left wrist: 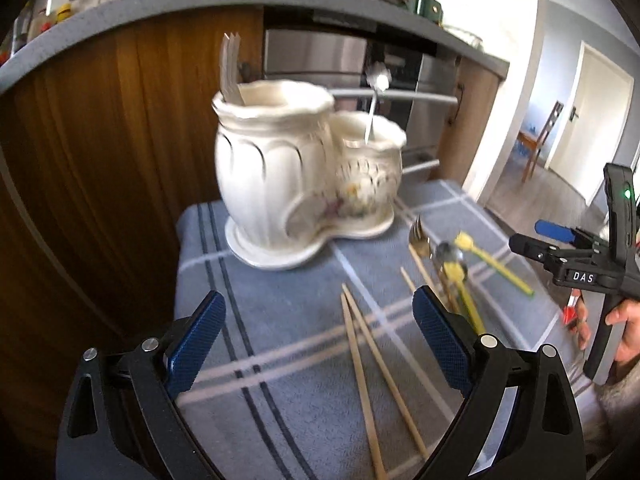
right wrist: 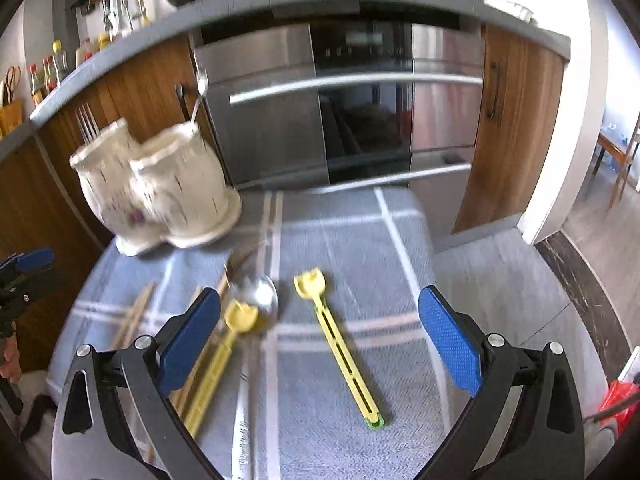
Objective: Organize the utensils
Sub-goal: 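Open both tools and move them back over the utensils on the cloth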
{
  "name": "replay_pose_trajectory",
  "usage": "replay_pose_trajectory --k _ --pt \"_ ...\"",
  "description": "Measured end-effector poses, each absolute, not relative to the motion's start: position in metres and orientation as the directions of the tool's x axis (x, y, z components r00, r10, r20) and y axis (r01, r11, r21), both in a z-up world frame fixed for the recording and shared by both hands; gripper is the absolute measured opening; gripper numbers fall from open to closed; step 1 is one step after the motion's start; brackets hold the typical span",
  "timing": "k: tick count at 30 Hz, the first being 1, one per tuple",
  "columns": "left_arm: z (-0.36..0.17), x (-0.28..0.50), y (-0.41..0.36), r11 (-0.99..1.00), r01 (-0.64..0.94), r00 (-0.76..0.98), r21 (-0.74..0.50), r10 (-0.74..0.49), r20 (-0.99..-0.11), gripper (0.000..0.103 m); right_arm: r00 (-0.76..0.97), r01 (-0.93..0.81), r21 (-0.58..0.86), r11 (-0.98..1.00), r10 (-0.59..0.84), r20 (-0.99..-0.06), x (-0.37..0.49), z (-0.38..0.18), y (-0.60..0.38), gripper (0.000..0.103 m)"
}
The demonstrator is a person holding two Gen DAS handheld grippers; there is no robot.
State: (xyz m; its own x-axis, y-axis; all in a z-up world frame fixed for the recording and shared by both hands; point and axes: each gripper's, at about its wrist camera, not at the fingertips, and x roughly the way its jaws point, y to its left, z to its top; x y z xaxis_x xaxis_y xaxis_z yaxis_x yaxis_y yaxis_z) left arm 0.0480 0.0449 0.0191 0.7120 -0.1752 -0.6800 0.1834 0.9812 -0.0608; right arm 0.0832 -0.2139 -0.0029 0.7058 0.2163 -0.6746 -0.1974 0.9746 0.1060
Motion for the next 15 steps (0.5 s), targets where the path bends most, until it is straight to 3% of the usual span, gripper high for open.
replay_pose_trajectory --k 2,5,9,15 --pt "0.011 0.05 0.04 0.98 0.193 0.703 -0.047 -0.172 -0.69 0.094 0.695 -0.197 0.088 0.976 0.203 -0.69 0.085 -0.012 -0.214 0.097" --pt "0.002 0.054 0.037 0.977 0.208 0.688 -0.045 -0.179 -0.703 0.094 0.674 -0.199 0.071 0.977 0.189 -0.714 0.09 -0.02 -0.213 0.086" --pt "-0.01 0.059 0.034 0.973 0.224 0.665 -0.052 -0.191 -0.722 0.094 0.641 -0.221 0.039 0.975 0.175 -0.747 0.098 -0.028 -0.207 0.064" --pt "-0.021 0.062 0.032 0.965 0.255 0.631 -0.06 -0.213 -0.746 0.092 0.612 -0.268 -0.026 0.963 0.15 -0.776 0.106 -0.038 -0.195 0.04"
